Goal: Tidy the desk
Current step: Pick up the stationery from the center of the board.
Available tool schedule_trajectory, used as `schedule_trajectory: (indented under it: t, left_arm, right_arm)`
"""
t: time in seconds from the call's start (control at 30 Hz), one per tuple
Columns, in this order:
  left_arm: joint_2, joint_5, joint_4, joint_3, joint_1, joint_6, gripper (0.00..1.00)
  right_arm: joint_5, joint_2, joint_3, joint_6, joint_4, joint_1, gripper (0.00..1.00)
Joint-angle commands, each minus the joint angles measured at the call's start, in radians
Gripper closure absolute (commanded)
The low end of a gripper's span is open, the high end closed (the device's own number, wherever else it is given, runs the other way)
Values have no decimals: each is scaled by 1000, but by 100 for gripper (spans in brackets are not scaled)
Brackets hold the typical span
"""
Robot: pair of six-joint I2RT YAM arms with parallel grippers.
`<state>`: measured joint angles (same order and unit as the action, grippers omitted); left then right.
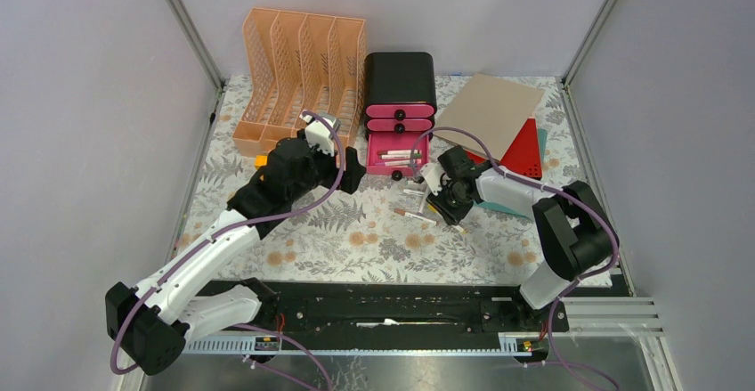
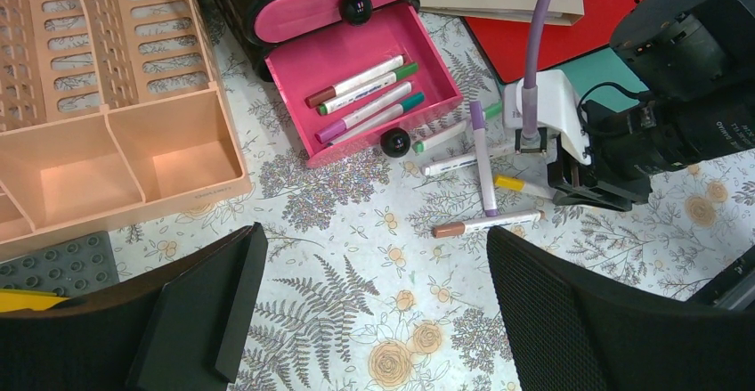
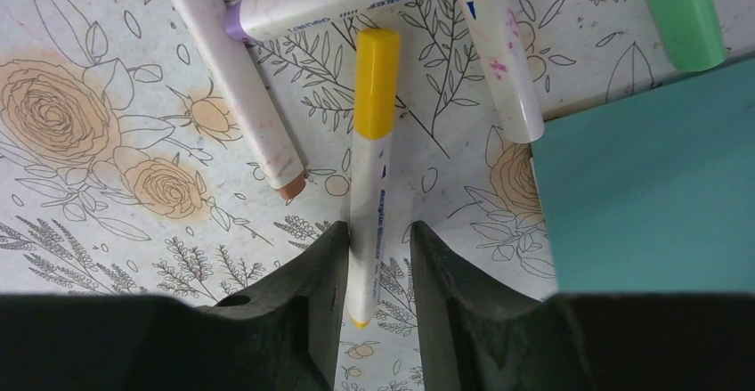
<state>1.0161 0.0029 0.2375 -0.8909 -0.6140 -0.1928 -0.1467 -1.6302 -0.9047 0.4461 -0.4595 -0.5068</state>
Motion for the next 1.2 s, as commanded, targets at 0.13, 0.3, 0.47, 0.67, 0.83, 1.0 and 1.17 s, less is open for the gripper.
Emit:
schedule_trajectory:
  t: [0.13, 0.3, 0.47, 0.67, 0.83, 1.0, 1.17]
  left_arm:
    - [-18, 26, -33, -16, 5, -10, 1]
    - [-22, 25, -33, -15, 5, -10, 1]
    - [-26, 25, -33, -14, 5, -8, 1]
    - [-32, 23, -33, -14, 5, -8, 1]
    - [-36, 18, -33, -14, 6, -6, 1]
    - [-44, 6, -33, -14, 7, -5, 1]
    - [-72, -42, -43, -4, 9, -2, 1]
  right_arm:
    - [-41, -20, -36, 0, -11, -11, 73]
    - [-37, -27, -43, 3, -19, -11, 84]
    - [-36, -14, -49, 14, -27, -10, 97]
    - [-38, 39, -43, 52, -29, -11, 100]
    - [-42, 97, -40, 97, -44, -11, 100]
    - [-48, 161, -31, 126, -43, -11, 100]
    - [-50, 210, -50, 175, -31, -11, 100]
